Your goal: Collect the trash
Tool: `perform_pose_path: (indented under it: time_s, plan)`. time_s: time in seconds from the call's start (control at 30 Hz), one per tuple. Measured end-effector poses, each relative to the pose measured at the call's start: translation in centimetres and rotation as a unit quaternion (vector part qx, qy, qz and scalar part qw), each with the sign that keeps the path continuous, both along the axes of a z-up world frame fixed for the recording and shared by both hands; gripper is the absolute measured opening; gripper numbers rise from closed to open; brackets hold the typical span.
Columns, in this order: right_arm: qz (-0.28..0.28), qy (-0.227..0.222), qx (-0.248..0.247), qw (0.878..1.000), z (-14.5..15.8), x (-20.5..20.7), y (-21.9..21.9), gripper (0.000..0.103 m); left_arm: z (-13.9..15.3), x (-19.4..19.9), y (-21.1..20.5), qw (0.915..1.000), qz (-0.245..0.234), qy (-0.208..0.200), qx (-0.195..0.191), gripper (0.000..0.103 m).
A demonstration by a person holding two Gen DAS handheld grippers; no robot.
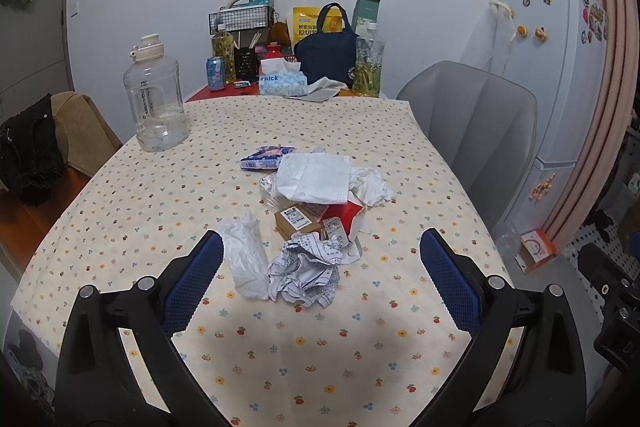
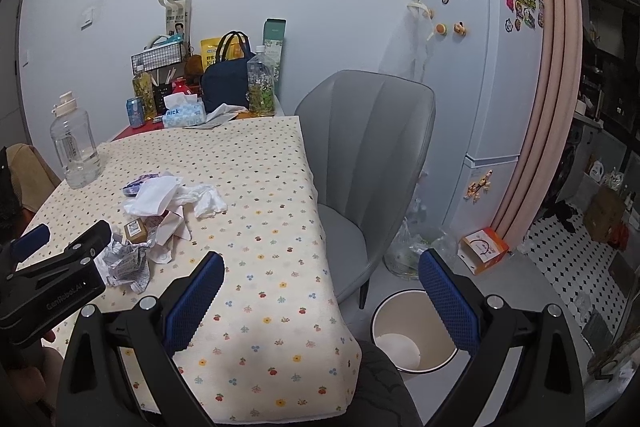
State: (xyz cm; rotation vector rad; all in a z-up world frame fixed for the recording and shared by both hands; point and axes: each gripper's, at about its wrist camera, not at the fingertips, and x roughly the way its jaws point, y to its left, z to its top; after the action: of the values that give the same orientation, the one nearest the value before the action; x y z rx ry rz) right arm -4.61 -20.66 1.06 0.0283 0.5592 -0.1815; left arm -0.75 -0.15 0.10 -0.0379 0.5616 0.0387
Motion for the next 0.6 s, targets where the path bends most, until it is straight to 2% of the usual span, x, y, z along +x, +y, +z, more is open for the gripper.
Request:
perform_pose_path:
  time_s: [0.6]
  plan:
    - [-0.005,0.005,0.001,1.0,-0.32,0.23,-0.17,0.095,-0.18,0.05,-0.22,1.0,0.0,0.001,0.0,0.098]
